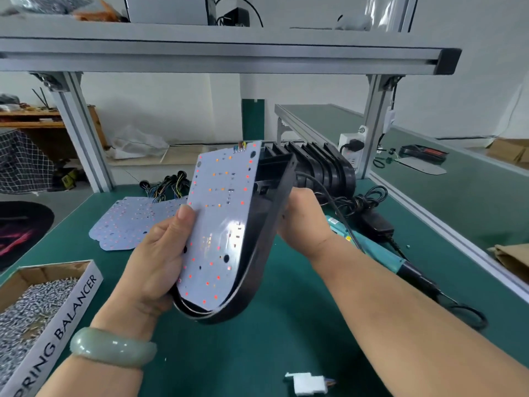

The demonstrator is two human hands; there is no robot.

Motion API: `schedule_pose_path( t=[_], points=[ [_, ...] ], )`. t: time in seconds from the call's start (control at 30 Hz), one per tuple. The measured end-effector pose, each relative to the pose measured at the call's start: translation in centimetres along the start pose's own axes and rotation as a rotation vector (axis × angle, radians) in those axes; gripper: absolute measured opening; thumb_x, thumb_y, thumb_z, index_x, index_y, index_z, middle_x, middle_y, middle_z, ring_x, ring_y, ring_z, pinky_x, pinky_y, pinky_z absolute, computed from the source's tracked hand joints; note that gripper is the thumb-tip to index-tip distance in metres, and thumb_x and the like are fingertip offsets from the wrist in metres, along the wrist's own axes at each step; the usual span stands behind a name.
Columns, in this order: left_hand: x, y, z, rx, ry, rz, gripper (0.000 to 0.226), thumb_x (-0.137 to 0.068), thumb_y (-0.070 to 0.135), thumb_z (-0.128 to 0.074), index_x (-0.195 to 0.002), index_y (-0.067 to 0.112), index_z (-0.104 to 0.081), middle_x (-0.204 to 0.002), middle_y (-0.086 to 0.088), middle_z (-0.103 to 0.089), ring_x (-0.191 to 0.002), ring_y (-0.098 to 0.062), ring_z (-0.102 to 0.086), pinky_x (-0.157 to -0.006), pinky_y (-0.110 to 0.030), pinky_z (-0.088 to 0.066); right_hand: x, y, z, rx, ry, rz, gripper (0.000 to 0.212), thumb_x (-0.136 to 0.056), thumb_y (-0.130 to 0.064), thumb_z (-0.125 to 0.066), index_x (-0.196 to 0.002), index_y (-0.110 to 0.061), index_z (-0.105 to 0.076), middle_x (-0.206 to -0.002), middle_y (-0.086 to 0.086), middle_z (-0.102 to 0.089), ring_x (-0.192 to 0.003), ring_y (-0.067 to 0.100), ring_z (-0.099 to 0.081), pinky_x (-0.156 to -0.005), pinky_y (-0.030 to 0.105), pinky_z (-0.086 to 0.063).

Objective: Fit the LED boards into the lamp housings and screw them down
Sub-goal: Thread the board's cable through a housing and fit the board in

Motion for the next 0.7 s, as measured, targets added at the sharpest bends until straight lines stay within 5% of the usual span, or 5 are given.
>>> schedule_pose_path(
  t=[0.23, 0.37, 0.47, 0.6, 0.7],
  points=[
    [-0.1, -0.2, -0.9, -0.026, -0.019, 0.062, 0.038, -0.079, 0.044, -0.050, -0.064, 0.020, -0.076, -0.064, -0.003, -0.071, -0.049, -0.014, -0.065, -0.043, -0.019, -0.049, 1.2, 6.2, -1.7, 0.141, -0.277, -0.338, 0.028, -0.089, 0.001, -0.048, -0.064, -0.012, -0.047, -0.050, -0.009, -0.038, -0.053, 0.019, -0.038, -0.052, 0.029, -0.027],
    [-0.6, -0.6, 1.2, -0.142, 0.083, 0.060, 0.070, -0.074, 0.054, -0.052, -0.091, -0.013, -0.058, -0.082, -0.013, -0.053, -0.069, -0.027, -0.045, -0.064, -0.039, -0.036, 2.4, 5.1, -3.1, -0.021, -0.460, -0.561, 0.048, -0.097, -0.022, -0.048, -0.143, -0.025, -0.034, -0.080, 0.008, -0.065, -0.076, 0.028, -0.060, -0.070, 0.034, -0.048],
    [-0.9, -0.6, 2.4, -0.214, 0.149, 0.034, 0.070, -0.083, 0.056, -0.053, -0.085, -0.014, -0.052, -0.081, -0.010, -0.044, -0.070, -0.026, -0.036, -0.064, -0.038, -0.028, 3.2, 3.0, 0.3, 0.094, -0.634, -0.427, 0.032, -0.090, -0.048, -0.055, -0.107, -0.023, -0.066, -0.079, -0.004, -0.068, -0.074, 0.017, -0.062, -0.068, 0.031, -0.049],
    [-1.2, -1.9, 3.5, -0.150, 0.246, 0.079, 0.047, -0.092, 0.048, -0.055, -0.079, 0.004, -0.062, -0.073, -0.011, -0.053, -0.067, -0.023, -0.047, -0.063, -0.037, -0.038, 12.9, -3.6, 0.5, -0.226, -1.445, -0.251, 0.031, -0.069, -0.039, -0.074, -0.098, -0.032, -0.067, -0.093, -0.016, -0.068, -0.084, -0.002, -0.061, -0.078, 0.024, -0.052],
    [-1.3, -2.4, 3.6, -0.094, 0.260, 0.103, 0.039, -0.095, 0.042, -0.052, -0.072, 0.014, -0.067, -0.075, -0.009, -0.065, -0.068, -0.022, -0.058, -0.066, -0.036, -0.046, 15.8, -5.6, -1.0, -0.158, -1.418, -0.013, 0.026, -0.078, -0.025, -0.061, -0.103, -0.031, -0.064, -0.091, -0.012, -0.061, -0.081, 0.000, -0.054, -0.075, 0.027, -0.049]
  ],
)
Point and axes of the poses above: each hand's wrist, its own x-axis away from the middle knuckle, its own z-axis out of the back of the hand, y = z × x, the point moved 9 cm from there along -x, towards the middle knuckle
